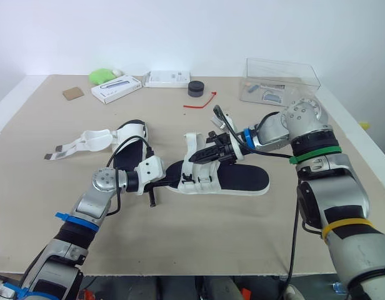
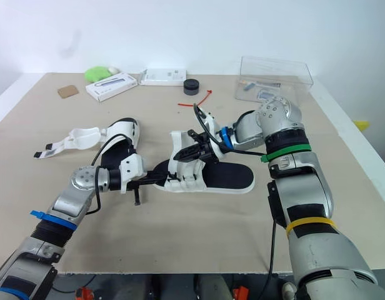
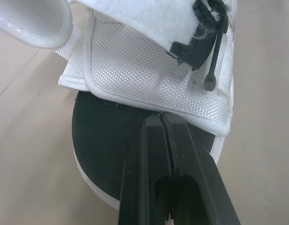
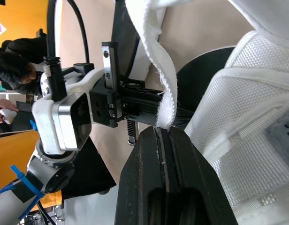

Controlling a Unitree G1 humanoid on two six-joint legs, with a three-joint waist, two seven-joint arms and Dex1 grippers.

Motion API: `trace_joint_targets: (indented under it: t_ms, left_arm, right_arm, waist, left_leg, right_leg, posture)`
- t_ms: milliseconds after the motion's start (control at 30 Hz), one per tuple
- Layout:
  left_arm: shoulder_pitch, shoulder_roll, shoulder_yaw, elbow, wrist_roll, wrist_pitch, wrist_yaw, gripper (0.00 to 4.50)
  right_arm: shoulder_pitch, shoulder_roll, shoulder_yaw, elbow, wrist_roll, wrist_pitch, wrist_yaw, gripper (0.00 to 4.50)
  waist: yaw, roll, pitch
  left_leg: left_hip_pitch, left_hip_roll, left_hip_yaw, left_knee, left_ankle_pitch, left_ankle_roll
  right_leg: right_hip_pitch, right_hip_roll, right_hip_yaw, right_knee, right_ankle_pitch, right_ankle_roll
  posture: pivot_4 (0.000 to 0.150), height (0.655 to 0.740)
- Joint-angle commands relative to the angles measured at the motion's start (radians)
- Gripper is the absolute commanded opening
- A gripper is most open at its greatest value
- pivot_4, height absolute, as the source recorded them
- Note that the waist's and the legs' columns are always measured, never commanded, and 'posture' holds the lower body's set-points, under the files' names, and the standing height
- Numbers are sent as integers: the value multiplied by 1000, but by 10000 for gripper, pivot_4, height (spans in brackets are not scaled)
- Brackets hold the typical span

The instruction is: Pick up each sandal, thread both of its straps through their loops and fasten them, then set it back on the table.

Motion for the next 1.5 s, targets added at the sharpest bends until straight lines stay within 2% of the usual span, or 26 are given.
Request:
trace_joint_targets:
  t_ms: [33,333,833,1200,1500]
  left_arm:
    - [29,14,-39,47,58,27,2,0]
    - [25,13,-39,57,62,21,3,0]
    - [30,12,-40,59,63,15,10,0]
    - [31,11,-42,59,64,13,17,0]
    - [24,6,-45,68,66,7,20,0]
  right_arm:
    - [0,-16,0,-11,28,0,2,501]
    - [14,-14,11,-5,26,0,-3,501]
    - [53,9,12,-82,-93,0,2,501]
    - [128,-14,78,-417,-51,0,-4,501]
    - [188,-20,117,-588,-66,0,-18,501]
  waist:
    - [0,0,0]
    - [0,0,0]
    - [0,2,-1]
    - [0,3,-2]
    - [0,3,-2]
  left_leg:
    - [0,0,0,0,0,0]
    - [0,0,0,0,0,0]
    - [0,0,0,0,0,0]
    - [0,0,0,0,0,0]
    - [0,0,0,0,0,0]
  right_leg:
    - [0,0,0,0,0,0]
    - [0,0,0,0,0,0]
    - [0,0,0,0,0,0]
    - [0,0,0,0,0,0]
    - [0,0,0,0,0,0]
  posture:
    - [1500,7400]
    - [1500,7400]
    - [1500,7400]
    - [1500,7400]
    - [1500,7400]
